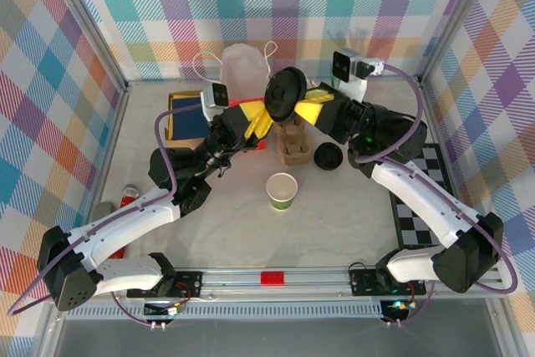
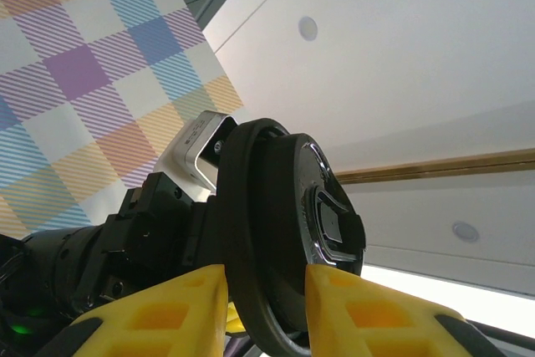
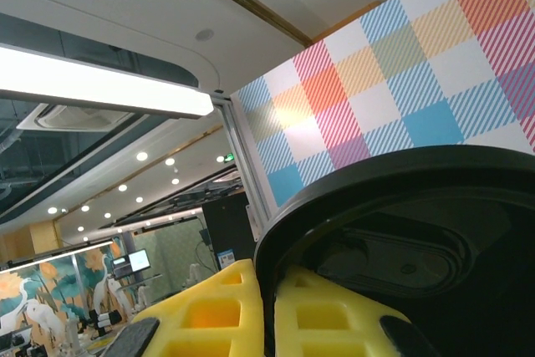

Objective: Pack the takeout coffee

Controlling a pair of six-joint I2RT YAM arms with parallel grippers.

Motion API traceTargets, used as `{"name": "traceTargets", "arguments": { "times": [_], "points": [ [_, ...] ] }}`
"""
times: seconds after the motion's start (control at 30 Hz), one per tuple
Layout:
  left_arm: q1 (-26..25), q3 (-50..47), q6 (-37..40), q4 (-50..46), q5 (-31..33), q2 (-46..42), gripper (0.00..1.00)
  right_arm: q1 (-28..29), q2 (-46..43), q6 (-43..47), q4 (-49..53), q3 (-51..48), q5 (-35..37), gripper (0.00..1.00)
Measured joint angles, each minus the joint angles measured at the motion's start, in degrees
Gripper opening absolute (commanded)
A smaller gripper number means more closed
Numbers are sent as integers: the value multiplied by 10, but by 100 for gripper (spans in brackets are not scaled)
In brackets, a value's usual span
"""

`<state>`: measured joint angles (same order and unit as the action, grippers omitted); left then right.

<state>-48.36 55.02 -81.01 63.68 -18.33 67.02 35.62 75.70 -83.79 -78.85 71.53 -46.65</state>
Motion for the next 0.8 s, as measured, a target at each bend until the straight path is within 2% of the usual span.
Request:
{"name": "traceTargets", "arguments": {
  "times": [0.8],
  "points": [
    [0, 0, -5, 2, 14, 1, 23, 0, -17, 30, -9, -43, 27, 7]
  ]
}}
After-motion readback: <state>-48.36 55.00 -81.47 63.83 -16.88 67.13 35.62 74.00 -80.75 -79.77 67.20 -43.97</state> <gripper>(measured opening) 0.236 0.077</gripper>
